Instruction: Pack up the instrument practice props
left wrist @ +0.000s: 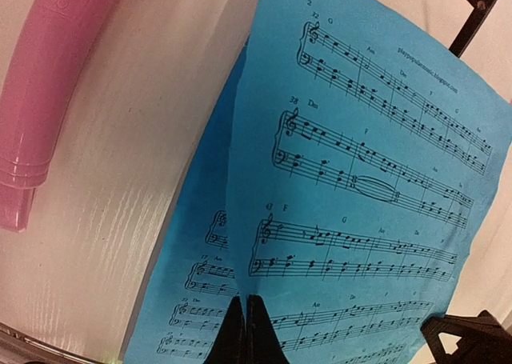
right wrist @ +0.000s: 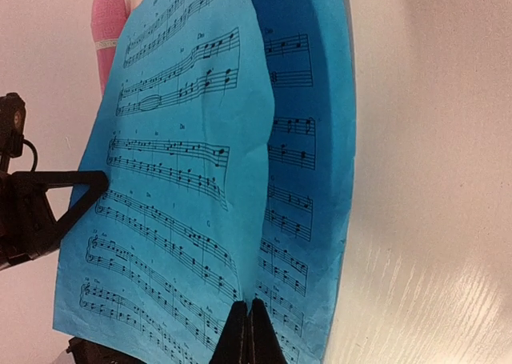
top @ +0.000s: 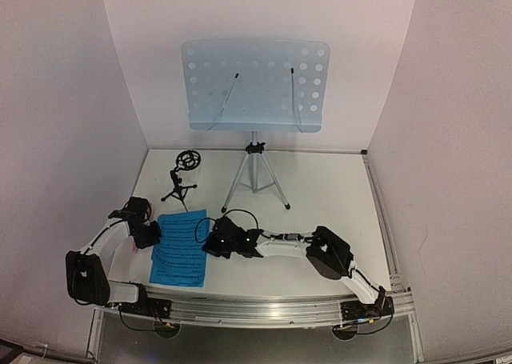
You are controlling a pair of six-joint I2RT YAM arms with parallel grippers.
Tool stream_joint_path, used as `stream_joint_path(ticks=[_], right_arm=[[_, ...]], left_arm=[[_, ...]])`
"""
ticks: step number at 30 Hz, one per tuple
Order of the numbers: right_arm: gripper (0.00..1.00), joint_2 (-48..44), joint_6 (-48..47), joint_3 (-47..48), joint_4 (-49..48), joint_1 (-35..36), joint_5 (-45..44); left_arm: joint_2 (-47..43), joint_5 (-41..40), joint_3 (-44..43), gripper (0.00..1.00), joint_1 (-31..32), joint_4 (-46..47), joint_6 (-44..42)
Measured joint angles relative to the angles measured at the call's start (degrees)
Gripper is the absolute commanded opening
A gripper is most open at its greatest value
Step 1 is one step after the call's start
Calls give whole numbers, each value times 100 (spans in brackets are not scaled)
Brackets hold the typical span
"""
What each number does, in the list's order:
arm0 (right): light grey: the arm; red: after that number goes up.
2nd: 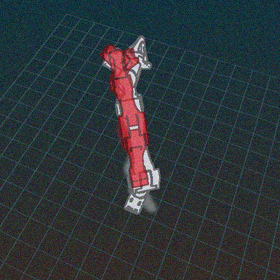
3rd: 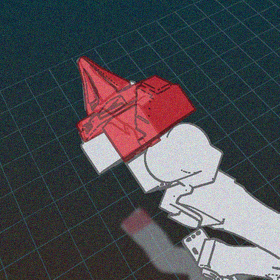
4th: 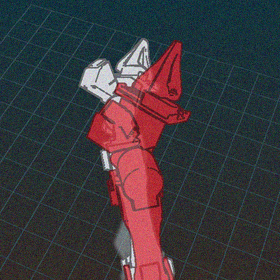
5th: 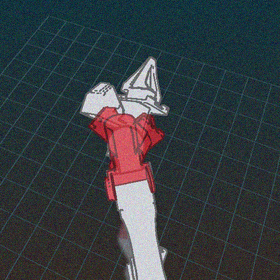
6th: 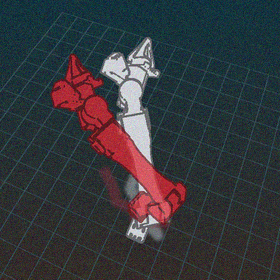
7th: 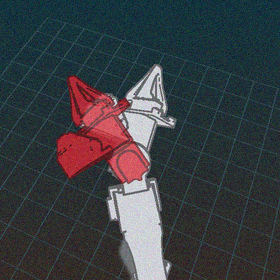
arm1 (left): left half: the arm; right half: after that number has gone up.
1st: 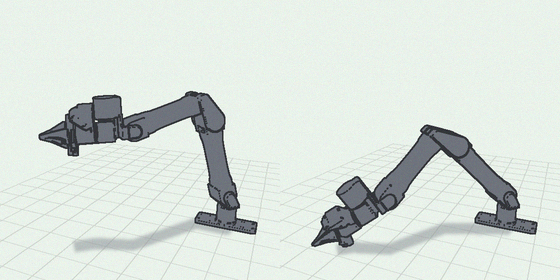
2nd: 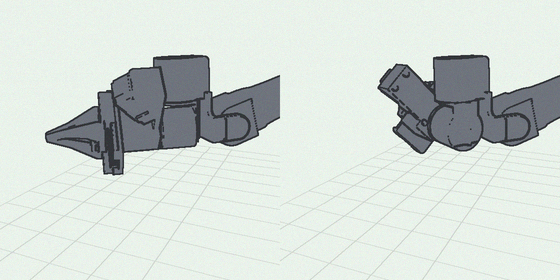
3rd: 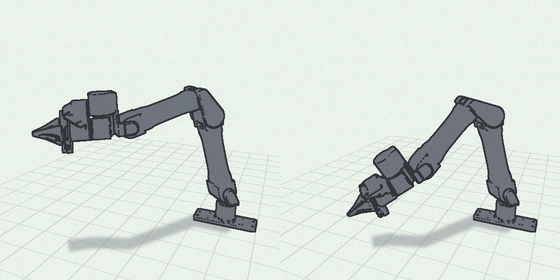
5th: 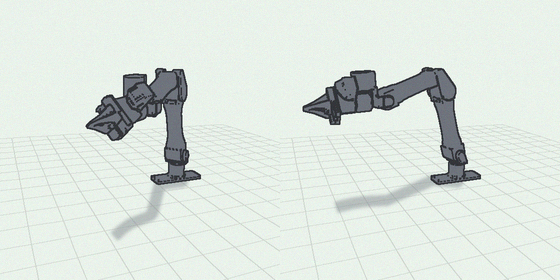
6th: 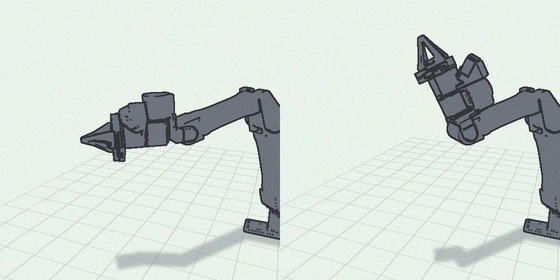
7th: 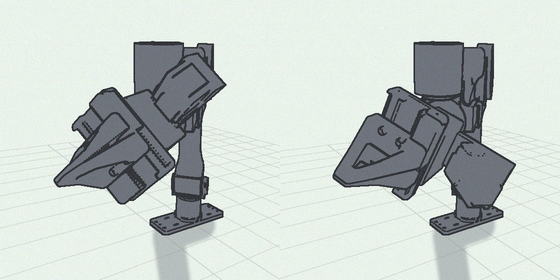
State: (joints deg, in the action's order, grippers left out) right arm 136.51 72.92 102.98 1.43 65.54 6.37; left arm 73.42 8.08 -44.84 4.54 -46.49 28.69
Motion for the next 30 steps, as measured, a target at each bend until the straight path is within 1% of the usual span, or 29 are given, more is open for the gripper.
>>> stream_joint_path(ticks=[14,26,28,30], right_arm=[[0,51,373,-211,-250,17,247],[0,57,574,-406,-512,41,268],[0,57,611,-410,-526,47,271],[0,57,643,-415,-529,50,271]], left_arm=[[62,-106,121,0,2,29,11],[69,-101,153,0,7,112,-18],[83,-104,153,5,7,113,-18],[90,-110,153,16,7,113,-36]])
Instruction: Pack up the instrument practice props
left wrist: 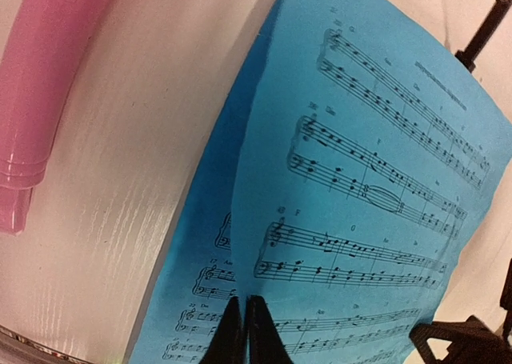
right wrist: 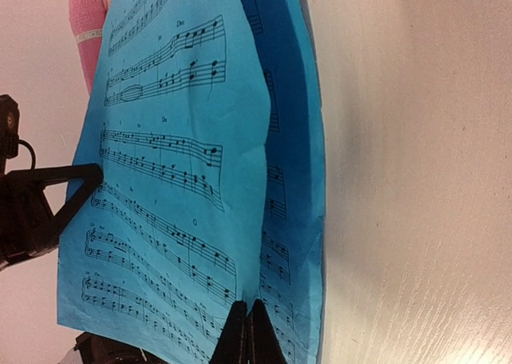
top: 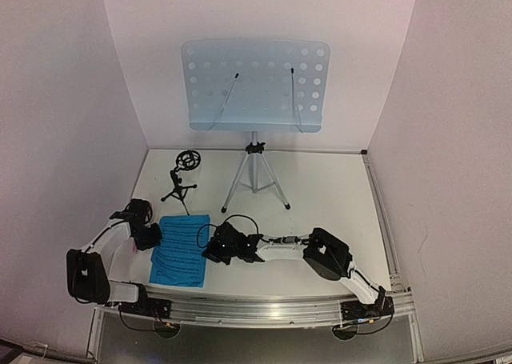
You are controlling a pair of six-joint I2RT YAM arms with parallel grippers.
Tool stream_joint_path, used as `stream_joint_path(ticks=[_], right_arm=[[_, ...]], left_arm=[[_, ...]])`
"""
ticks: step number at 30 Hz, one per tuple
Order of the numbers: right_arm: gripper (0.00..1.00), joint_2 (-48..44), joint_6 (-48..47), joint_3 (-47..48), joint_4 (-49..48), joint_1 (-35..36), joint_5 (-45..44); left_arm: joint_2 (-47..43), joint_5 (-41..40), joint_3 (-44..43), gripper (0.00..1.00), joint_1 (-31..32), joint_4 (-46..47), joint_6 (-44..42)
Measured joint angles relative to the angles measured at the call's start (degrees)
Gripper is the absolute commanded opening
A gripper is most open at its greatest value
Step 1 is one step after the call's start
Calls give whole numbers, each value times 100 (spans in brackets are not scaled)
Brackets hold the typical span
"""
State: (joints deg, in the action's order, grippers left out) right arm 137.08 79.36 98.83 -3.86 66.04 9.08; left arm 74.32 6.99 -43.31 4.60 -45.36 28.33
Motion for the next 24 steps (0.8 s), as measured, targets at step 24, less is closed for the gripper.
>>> stream_joint_path(ticks=[24], right_arm=[[0,303,265,46,-7,-1,213]], left_arm=[[0,-322,-7,50,-7,41,10]])
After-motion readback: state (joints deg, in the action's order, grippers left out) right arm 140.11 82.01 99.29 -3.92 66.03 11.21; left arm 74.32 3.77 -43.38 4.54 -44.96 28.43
